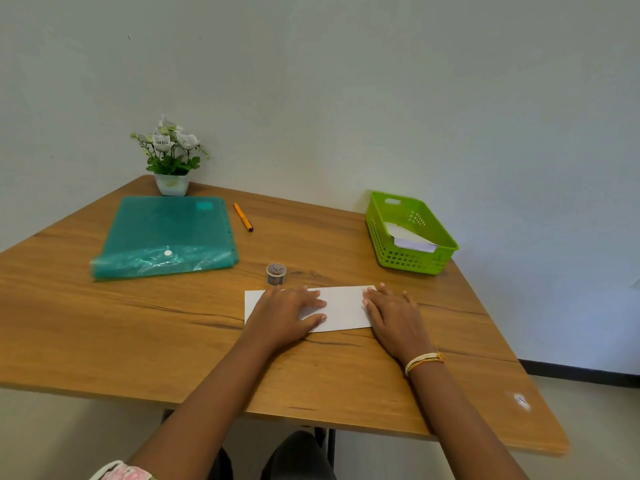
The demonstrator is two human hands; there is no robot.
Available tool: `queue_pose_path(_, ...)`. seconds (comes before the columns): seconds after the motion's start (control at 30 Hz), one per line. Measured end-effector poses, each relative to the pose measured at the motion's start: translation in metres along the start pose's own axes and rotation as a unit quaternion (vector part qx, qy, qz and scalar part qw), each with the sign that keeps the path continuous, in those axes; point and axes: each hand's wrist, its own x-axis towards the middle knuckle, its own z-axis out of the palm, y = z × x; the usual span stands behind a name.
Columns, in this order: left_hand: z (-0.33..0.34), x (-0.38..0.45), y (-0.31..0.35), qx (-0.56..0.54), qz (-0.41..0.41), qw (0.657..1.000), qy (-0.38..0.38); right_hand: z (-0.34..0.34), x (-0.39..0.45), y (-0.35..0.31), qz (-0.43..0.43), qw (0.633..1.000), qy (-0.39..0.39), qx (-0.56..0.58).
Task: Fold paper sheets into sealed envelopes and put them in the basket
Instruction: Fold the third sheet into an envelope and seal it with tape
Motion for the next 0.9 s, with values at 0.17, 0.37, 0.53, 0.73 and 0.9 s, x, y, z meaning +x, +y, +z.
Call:
queue_pose_path(0.17, 0.0, 0.002, 0.001, 0.014, -0.007, 1.0, -0.016, 0.003, -0.006, -0.001, 0.017, 0.997, -0.061, 0.05)
queue_pose_path(0.37, -0.002, -0.001, 0.003, 0.009, -0.026, 1.0, -0.003, 0.001, -0.017, -0.004, 0.04, 0.992, -0.012, 0.116)
queue_pose_path(0.53, -0.002, -0.002, 0.012, 0.058, -0.04, 0.997, -0.015, -0.002, -0.026, -0.011, 0.048, 0.993, 0.053, 0.091)
queue_pose_path(0.73, -0.007, 0.003, 0.041, 0.139, -0.141, 0.976, -0.087, 0.0, -0.028, -0.023, 0.073, 0.996, -0.019, 0.048)
queue_pose_path(0.9, -0.008, 0.005, 0.063, 0.055, -0.214, 0.975, -0.023, -0.003, -0.029, -0.026, 0.101, 0.993, -0.03, 0.055)
